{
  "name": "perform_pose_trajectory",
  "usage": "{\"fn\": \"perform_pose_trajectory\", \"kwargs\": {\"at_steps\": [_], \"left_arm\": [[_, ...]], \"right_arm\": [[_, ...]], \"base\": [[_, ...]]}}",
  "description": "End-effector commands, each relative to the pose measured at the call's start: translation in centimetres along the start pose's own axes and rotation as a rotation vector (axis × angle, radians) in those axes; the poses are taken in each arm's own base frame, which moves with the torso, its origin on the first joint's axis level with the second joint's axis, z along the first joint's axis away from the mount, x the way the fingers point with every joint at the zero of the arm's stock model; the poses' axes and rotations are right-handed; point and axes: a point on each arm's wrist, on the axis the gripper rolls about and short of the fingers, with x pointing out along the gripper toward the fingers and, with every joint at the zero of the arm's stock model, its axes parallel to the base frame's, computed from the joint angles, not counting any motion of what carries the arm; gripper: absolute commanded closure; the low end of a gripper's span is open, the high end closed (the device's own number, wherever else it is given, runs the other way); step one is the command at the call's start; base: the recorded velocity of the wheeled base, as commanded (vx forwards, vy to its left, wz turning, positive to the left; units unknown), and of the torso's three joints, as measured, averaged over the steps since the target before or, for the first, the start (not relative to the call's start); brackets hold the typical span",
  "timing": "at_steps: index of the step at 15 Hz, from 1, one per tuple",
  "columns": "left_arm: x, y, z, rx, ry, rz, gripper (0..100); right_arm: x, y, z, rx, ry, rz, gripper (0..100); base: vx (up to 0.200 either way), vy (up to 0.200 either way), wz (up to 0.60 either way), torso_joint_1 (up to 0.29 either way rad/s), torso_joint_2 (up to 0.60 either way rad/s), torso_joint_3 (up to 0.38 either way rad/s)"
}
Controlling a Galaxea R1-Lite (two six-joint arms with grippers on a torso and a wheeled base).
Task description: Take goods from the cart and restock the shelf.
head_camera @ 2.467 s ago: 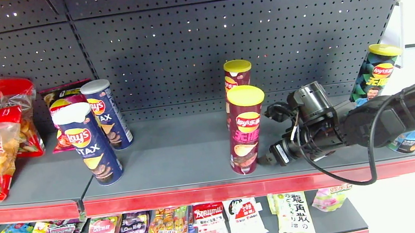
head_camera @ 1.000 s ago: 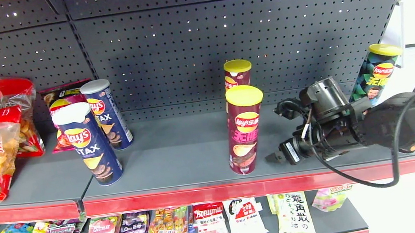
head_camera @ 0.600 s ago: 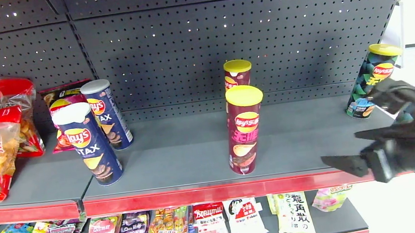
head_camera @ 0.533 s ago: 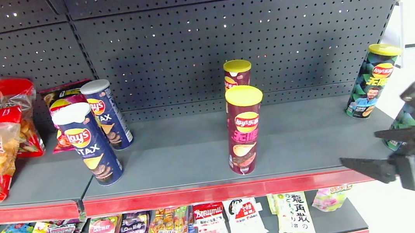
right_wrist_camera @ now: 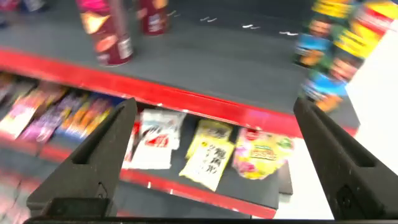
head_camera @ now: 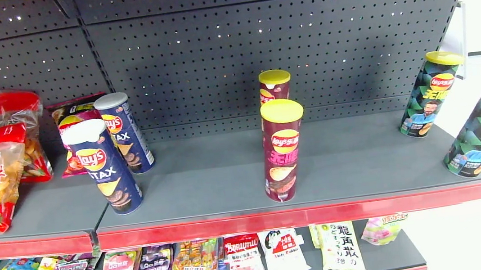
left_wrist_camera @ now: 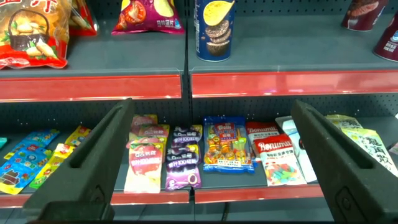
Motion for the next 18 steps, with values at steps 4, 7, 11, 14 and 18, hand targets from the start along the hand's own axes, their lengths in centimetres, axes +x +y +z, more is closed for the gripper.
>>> {"fn": "perform_pose_trajectory", "kwargs": {"at_steps": [4,7,11,14,18], "left_arm": [[0.0,0.0,0.0,0.000,0.001,0.001,0],[0.0,0.0,0.0,0.000,0.003,0.001,0],[0.0,0.0,0.0,0.000,0.001,0.001,0],[0.0,0.0,0.0,0.000,0.001,0.001,0],[0.0,0.0,0.0,0.000,0.001,0.001,0]], "right_arm": [[0.2,-0.2,-3.1,0.002,0.154,-0.283,0],[1.0,-0.4,-2.1,-0.010,0.242,-0.455,0],[0.1,0.1,-4.3,0.022,0.183,-0.381,0],[-0.3,0.3,-4.4,0.066,0.067,-0.067,0],[0.0,0.8,-5.2,0.081,0.073,0.134,0]], "base": [[0.000,0.000,0.00,0.000,0.00,0.000],[0.000,0.000,0.00,0.000,0.00,0.000],[0.000,0.000,0.00,0.000,0.00,0.000],[0.000,0.000,0.00,0.000,0.00,0.000],[0.000,0.000,0.00,0.000,0.00,0.000]]}}
